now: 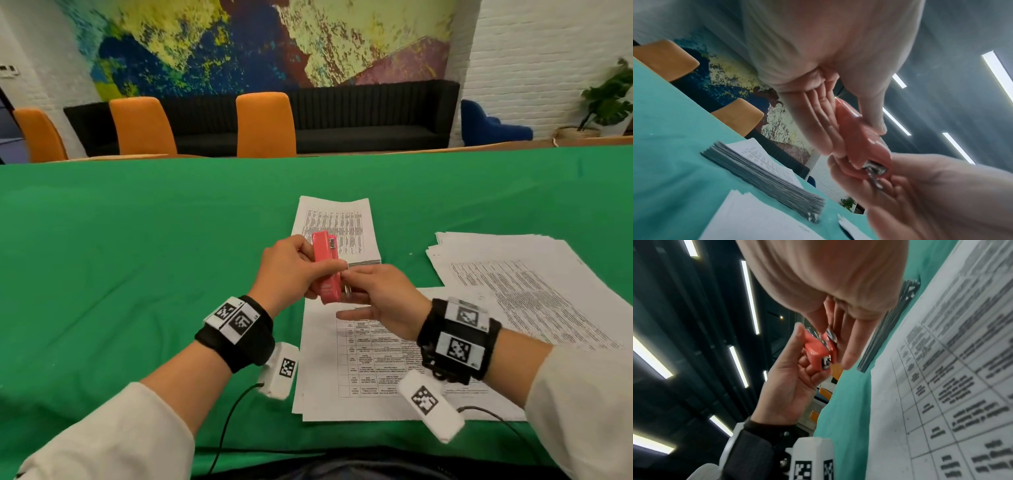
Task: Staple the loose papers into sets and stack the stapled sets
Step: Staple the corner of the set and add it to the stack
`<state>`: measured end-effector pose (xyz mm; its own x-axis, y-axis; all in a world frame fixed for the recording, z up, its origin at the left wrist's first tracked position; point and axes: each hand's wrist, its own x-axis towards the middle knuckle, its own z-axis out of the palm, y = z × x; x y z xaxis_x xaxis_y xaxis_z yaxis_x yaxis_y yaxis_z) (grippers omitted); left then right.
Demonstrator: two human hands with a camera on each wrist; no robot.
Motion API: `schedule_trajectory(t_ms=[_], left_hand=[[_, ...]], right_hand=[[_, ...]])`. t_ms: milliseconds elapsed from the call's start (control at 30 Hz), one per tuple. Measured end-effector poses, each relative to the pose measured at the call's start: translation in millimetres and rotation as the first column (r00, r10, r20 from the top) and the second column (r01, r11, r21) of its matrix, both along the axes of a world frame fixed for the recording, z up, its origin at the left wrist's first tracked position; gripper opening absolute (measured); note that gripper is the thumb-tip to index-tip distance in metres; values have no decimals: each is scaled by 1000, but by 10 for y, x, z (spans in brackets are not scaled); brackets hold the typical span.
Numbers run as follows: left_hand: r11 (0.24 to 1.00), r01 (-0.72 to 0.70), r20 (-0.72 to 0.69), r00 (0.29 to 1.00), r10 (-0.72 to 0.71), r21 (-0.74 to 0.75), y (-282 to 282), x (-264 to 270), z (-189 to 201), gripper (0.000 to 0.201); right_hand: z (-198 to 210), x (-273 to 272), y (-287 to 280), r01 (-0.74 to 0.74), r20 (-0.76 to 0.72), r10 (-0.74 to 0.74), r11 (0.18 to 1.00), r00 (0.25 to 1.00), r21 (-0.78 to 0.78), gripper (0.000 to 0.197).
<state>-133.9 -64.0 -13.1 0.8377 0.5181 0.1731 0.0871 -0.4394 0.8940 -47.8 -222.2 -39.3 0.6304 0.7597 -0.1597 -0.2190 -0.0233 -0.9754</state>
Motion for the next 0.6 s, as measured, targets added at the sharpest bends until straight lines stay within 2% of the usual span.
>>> schedule_trajectory(t_ms=[100, 267, 400, 500, 600], left_hand=[[999, -39, 9, 999, 39, -22, -7, -3, -18, 54], [997, -78, -28, 997, 77, -9, 104, -16, -2, 51], [988, -77, -192, 976, 102, 134, 445, -104, 10, 49], [959, -34, -351, 926, 136, 281, 668, -202, -76, 47], [911, 33, -493, 849, 191, 411, 790, -278, -177, 44]], right_hand=[[-76, -8, 52, 62, 25, -62, 998, 998, -29, 23], [-121, 75, 24, 25, 83, -15, 993, 996, -117, 18], [-147, 214, -99, 9, 243, 50, 972, 969, -234, 10], [-171, 250, -147, -5, 401, 162, 931, 902, -366, 2], [-174, 259, -114, 87, 595, 251, 873, 763, -480, 6]])
